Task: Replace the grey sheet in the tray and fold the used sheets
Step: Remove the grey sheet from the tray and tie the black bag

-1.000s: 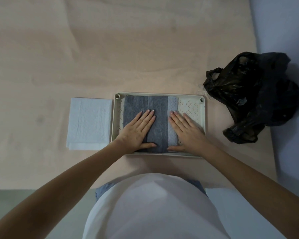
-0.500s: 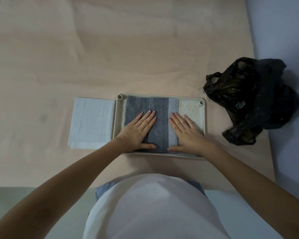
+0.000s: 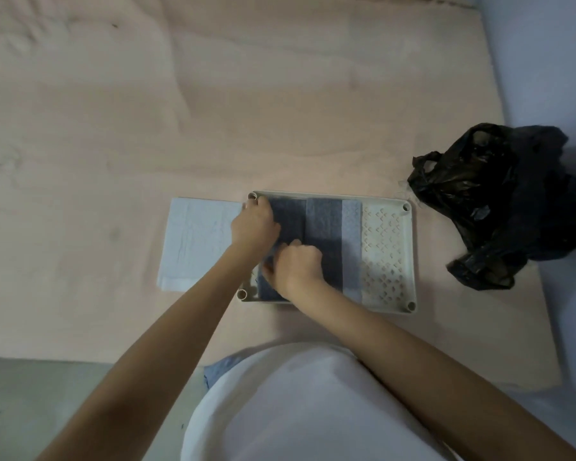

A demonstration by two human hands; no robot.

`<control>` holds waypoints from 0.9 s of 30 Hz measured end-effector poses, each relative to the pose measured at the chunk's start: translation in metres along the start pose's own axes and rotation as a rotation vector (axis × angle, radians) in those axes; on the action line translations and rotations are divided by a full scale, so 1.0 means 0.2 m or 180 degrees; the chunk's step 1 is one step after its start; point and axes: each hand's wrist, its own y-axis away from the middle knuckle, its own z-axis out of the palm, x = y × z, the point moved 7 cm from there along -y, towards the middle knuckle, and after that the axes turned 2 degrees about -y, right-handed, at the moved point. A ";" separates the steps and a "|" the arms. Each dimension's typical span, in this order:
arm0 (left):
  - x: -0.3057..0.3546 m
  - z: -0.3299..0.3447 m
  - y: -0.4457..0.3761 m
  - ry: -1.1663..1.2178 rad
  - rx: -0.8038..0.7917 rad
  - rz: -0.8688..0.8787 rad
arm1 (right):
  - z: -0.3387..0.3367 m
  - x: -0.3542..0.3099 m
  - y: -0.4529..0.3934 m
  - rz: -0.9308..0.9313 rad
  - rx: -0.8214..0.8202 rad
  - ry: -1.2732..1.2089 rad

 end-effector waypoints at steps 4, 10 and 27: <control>0.00 0.04 -0.04 -0.0033 -0.0103 -0.0220 | 0.01 -0.05 -0.03 0.0067 -0.0055 0.0370; -0.01 0.04 -0.08 0.0263 -0.0115 -0.0281 | 0.01 -0.05 -0.01 0.0236 -0.0187 0.0385; 0.33 0.03 -0.06 0.0708 -0.0326 0.0023 | 0.02 0.42 0.22 0.0967 0.0051 -0.2464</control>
